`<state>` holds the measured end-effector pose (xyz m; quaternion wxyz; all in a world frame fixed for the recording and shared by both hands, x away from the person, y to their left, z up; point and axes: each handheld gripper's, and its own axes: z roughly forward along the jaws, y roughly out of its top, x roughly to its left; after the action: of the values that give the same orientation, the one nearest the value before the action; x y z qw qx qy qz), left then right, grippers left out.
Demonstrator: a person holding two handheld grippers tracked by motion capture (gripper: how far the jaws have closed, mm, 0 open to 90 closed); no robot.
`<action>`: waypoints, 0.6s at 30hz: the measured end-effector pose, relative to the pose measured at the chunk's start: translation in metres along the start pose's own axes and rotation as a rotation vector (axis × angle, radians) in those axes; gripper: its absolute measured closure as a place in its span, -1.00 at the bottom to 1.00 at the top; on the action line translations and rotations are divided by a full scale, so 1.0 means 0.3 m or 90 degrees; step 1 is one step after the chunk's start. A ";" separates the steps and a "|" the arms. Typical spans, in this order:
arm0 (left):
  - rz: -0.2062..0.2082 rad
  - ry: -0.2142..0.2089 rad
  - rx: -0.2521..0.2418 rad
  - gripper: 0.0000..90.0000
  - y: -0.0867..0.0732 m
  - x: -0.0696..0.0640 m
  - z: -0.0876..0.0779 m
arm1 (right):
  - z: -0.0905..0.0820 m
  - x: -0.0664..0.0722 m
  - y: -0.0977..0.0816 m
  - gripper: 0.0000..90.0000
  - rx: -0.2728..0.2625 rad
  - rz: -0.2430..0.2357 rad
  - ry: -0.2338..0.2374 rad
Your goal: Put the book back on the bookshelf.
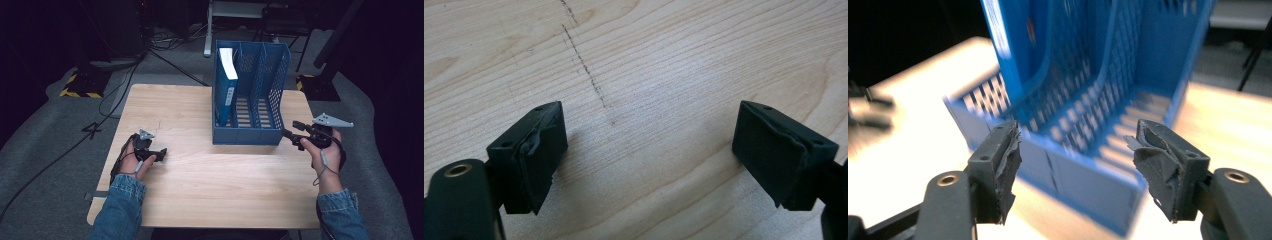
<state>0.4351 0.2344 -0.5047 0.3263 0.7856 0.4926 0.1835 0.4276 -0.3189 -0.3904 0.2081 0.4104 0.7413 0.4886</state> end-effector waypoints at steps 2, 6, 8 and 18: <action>0.005 -0.004 0.002 -0.70 0.001 0.000 0.002 | -0.008 -0.024 -0.028 -0.21 0.025 -0.004 -0.016; 0.012 -0.008 0.007 -0.79 0.011 0.003 0.013 | -0.004 -0.071 -0.096 -0.22 0.082 0.003 -0.009; 0.012 -0.007 0.010 -0.82 0.016 0.003 0.017 | 0.000 -0.098 -0.132 -0.23 0.113 0.005 -0.013; 0.013 -0.008 0.013 -0.85 0.019 0.004 0.020 | 0.012 -0.215 -0.301 -0.30 0.160 0.052 -0.043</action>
<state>0.4430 0.2318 -0.5051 0.3192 0.7950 0.4846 0.1769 0.4307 -0.3860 -0.4788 0.1602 0.4793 0.7719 0.3857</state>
